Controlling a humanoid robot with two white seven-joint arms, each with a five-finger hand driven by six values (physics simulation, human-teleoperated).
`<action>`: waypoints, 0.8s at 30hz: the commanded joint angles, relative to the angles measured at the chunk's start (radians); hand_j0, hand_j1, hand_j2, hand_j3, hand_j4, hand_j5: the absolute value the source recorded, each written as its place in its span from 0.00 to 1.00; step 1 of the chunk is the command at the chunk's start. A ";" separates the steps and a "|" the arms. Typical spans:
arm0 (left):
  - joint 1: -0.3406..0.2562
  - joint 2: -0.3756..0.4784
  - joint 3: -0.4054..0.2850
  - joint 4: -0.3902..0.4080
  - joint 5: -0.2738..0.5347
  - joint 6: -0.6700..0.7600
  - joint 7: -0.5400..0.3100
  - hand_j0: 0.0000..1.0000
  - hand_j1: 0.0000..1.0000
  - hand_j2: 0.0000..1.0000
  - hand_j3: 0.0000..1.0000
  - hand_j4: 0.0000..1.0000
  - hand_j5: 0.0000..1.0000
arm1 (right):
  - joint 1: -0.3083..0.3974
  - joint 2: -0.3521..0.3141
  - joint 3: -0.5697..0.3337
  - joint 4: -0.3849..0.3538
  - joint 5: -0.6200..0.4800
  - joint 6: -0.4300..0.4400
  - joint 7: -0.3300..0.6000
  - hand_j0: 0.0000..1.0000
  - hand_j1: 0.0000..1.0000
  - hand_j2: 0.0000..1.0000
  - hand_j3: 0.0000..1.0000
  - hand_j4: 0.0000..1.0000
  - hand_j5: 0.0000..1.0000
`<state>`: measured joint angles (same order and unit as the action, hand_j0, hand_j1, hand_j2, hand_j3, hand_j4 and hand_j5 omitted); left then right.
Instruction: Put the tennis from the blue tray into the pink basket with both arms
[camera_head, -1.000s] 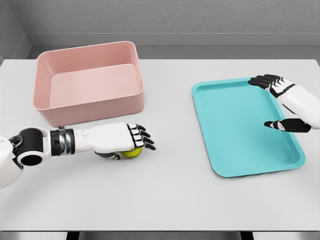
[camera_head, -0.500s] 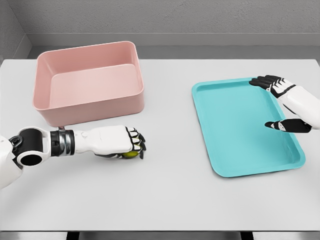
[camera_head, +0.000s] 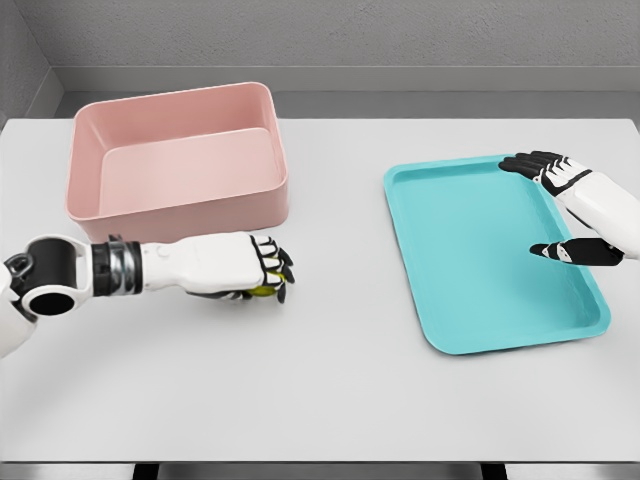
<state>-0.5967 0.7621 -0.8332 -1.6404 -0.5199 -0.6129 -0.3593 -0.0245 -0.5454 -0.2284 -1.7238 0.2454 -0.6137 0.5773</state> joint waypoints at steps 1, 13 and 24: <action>0.000 0.020 0.005 -0.021 0.027 0.002 0.000 0.59 0.59 0.59 0.59 0.59 0.59 | 0.000 -0.001 0.000 0.000 -0.008 0.003 -0.001 1.00 1.00 1.00 1.00 1.00 1.00; -0.075 0.083 0.063 -0.027 0.129 0.002 0.000 0.59 0.59 0.59 0.59 0.59 0.59 | 0.000 -0.001 0.000 0.007 -0.008 0.003 -0.001 1.00 1.00 1.00 1.00 1.00 1.00; -0.110 0.082 0.125 0.039 0.150 0.002 0.000 0.59 0.59 0.59 0.59 0.59 0.59 | 0.000 -0.001 0.000 0.009 -0.008 0.003 -0.001 1.00 1.00 1.00 1.00 1.00 1.00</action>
<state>-0.7148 0.8444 -0.7159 -1.6218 -0.3773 -0.6130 -0.3595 -0.0245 -0.5454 -0.2284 -1.7150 0.2457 -0.6137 0.5773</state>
